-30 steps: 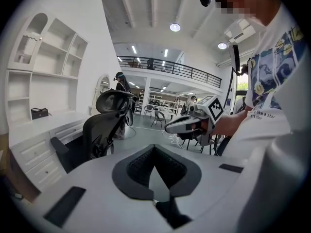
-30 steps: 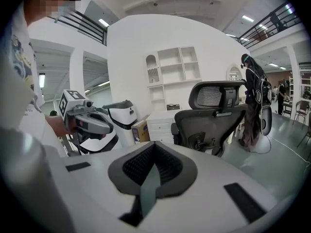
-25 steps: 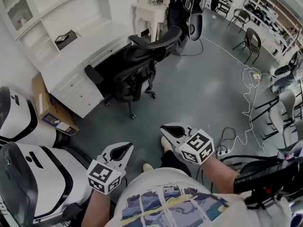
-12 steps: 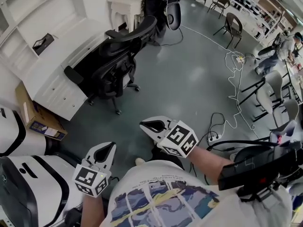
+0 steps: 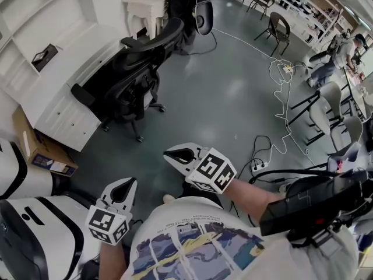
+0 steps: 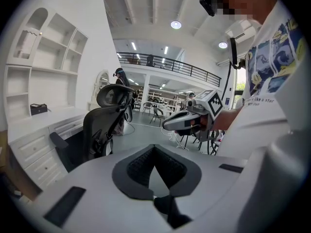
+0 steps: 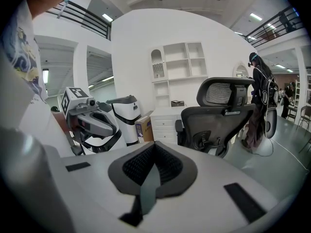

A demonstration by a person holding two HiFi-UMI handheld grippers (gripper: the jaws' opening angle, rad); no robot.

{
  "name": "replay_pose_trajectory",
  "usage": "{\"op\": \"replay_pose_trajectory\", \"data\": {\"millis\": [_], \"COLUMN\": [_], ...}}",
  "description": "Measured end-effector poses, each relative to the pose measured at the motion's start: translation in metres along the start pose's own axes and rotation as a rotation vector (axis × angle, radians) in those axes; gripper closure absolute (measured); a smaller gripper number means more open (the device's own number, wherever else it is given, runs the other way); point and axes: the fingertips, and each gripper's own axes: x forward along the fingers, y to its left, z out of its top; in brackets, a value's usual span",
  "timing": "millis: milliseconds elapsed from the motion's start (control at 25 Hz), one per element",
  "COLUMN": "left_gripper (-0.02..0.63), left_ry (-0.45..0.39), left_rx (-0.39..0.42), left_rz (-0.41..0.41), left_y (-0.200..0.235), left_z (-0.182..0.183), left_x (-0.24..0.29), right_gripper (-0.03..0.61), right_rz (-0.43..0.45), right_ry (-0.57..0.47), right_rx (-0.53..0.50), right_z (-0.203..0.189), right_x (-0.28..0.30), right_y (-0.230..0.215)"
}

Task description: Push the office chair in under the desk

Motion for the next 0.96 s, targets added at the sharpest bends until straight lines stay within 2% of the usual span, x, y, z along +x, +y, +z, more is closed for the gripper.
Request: {"op": "replay_pose_trajectory", "data": {"millis": [520,960], "left_gripper": [0.600,0.600], "left_ry": [0.008,0.024], "left_rx": [-0.015,-0.023], "left_rz": [0.010,0.020], "left_y": [0.011,0.027], "left_z": [0.000,0.006], "left_x": [0.001,0.021], "right_gripper": [0.554,0.554], "right_rz": [0.000,0.013], "right_ry": [0.010,0.015], "right_rx": [0.001,0.012], "right_z": [0.002,0.003], "right_x": [0.006,0.017], "right_y": [-0.005,-0.031]}}
